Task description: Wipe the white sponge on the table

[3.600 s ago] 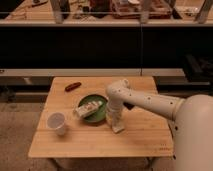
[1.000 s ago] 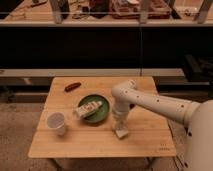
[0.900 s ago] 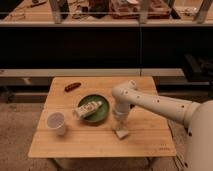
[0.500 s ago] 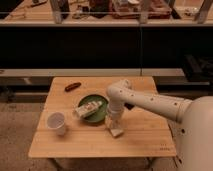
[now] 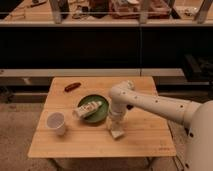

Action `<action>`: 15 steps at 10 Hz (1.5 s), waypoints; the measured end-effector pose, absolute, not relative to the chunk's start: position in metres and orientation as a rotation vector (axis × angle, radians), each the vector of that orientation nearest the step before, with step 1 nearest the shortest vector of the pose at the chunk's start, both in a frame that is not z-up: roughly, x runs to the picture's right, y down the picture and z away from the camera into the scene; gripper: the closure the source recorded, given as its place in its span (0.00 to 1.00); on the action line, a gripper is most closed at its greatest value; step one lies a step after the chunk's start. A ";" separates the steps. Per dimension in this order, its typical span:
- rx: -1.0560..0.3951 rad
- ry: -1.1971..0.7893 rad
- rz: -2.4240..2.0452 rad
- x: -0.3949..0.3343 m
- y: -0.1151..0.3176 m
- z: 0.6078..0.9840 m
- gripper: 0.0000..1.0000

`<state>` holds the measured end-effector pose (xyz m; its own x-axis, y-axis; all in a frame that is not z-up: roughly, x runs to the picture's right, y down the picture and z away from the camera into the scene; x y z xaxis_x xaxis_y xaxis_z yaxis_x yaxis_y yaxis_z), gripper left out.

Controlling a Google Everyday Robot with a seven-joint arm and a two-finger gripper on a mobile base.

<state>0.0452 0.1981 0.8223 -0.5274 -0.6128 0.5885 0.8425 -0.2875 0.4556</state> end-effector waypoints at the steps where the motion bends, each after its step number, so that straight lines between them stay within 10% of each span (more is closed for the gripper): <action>1: -0.376 -0.932 -1.966 0.042 0.202 0.818 1.00; 15: -0.373 -1.013 -1.896 0.082 0.247 0.783 1.00</action>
<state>0.0816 0.2467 0.7832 -0.5277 -0.5867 0.6142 0.8367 -0.2342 0.4951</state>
